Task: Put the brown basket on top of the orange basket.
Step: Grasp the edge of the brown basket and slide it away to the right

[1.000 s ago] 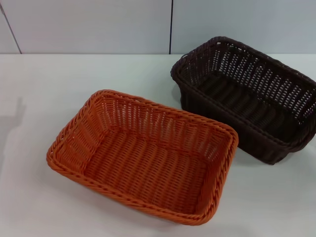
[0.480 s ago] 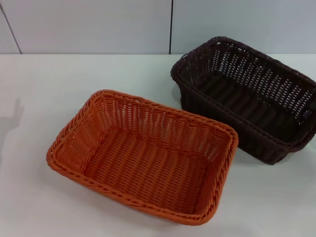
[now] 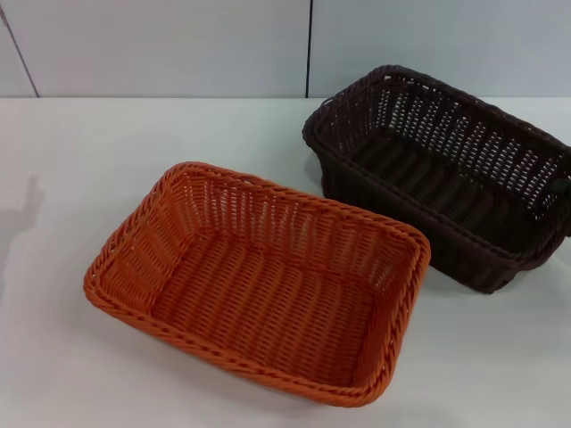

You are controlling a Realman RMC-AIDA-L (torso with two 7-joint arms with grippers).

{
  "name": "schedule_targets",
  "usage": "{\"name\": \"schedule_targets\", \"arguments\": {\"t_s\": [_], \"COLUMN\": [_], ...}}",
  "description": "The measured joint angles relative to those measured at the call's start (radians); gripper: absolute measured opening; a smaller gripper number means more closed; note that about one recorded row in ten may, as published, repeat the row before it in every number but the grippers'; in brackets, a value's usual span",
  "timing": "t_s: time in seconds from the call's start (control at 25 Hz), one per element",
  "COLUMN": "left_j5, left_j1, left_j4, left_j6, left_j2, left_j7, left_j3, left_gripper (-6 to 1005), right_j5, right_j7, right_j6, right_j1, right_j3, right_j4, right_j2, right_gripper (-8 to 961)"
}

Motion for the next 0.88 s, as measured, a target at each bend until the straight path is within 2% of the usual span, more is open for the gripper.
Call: {"name": "schedule_targets", "arguments": {"t_s": [0.28, 0.44, 0.64, 0.8, 0.88], "left_j5": [0.0, -0.001, -0.001, -0.001, -0.001], "left_j1": [-0.006, -0.014, -0.021, -0.026, -0.027], "left_j4": [0.003, 0.014, 0.027, 0.03, 0.032], "left_j6": [-0.001, -0.001, -0.001, -0.001, -0.001], "left_j2": [0.003, 0.004, 0.005, 0.005, 0.005], "left_j7": [0.0, 0.0, 0.0, 0.0, 0.0], "left_j3": [-0.001, -0.002, -0.002, -0.002, -0.003], "left_gripper": [765, 765, 765, 765, 765], "right_j5": [0.013, 0.018, 0.031, 0.036, 0.037], "right_j7": [-0.007, -0.017, -0.077, -0.088, -0.089], "right_j6": [-0.016, -0.028, -0.064, -0.083, -0.097], "right_j1": [0.018, 0.03, 0.037, 0.041, 0.041], "right_j3": [0.012, 0.067, 0.098, 0.097, 0.097], "right_j4": [0.033, 0.076, 0.07, 0.041, 0.007], "right_j2": [-0.009, -0.02, -0.014, -0.01, -0.001], "right_gripper": [607, 534, 444, 428, 424]}}
